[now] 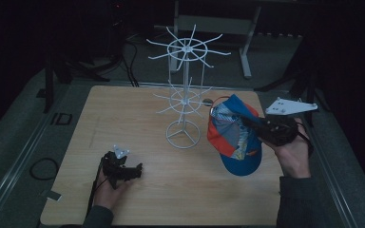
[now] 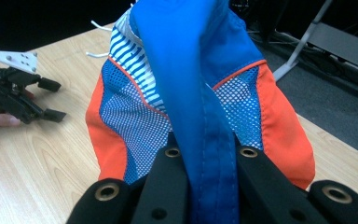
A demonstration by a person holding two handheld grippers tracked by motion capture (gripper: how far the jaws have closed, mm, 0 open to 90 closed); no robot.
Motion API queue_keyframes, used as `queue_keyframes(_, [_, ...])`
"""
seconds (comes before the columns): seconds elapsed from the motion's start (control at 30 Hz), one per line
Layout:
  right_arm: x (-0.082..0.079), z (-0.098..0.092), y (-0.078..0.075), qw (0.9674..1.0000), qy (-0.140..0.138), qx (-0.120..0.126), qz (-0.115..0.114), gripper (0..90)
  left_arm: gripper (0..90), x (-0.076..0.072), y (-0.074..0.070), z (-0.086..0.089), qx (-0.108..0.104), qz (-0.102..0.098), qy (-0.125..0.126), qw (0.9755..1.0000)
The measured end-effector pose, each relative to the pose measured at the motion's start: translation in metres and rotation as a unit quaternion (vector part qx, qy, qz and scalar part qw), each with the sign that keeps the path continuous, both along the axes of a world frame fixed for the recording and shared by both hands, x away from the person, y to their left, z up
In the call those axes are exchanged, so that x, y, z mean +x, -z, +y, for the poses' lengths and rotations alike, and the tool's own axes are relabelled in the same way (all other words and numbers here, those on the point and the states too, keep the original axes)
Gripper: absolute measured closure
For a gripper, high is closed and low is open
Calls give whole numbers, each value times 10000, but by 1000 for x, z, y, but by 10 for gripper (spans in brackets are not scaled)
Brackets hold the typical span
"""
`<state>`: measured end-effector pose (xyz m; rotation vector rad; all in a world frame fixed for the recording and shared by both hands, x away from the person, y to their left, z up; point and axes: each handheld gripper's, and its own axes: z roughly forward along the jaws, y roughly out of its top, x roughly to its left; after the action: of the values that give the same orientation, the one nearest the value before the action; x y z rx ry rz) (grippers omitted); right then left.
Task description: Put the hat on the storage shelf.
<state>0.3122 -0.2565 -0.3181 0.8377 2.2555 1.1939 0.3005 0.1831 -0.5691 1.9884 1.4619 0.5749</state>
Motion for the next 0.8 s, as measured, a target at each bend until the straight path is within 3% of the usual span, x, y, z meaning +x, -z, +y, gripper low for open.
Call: queue_keyframes(0.8, [-9, 2, -13, 9991, -125, 365, -176, 886, 22, 0, 0, 0, 9, -1, 3, 10000])
